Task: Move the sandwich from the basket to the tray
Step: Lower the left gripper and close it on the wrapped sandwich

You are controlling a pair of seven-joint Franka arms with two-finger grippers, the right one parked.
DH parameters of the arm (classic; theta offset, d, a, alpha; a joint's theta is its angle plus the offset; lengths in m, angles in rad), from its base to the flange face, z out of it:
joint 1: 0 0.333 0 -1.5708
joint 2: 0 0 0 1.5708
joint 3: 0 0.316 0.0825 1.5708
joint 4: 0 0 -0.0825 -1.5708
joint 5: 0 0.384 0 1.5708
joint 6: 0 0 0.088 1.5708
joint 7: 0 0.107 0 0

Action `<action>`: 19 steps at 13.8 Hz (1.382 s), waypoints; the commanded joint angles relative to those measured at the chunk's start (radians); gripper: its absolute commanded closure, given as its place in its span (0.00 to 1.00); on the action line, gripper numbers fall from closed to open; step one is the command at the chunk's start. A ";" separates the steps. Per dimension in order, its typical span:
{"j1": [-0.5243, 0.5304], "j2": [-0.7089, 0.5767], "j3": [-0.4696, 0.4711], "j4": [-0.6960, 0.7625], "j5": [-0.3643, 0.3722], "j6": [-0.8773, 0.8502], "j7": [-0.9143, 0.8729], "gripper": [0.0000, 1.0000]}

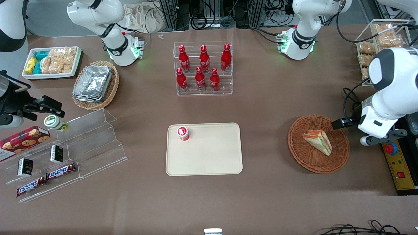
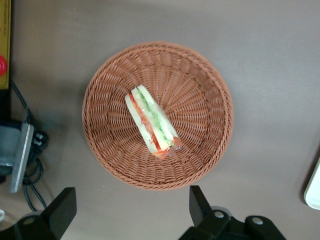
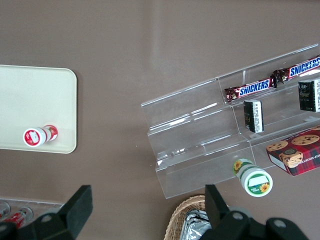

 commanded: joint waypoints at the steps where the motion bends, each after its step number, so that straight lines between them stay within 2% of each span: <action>1: 0.002 -0.018 0.003 -0.074 -0.035 0.071 -0.083 0.00; 5: 0.006 -0.004 0.006 -0.165 -0.049 0.193 -0.193 0.01; 9: 0.005 0.085 0.006 -0.168 -0.062 0.293 -0.272 0.01; 17: 0.028 0.194 0.009 -0.171 -0.065 0.399 -0.318 0.01; 19: 0.032 0.218 0.009 -0.171 -0.094 0.417 -0.318 0.01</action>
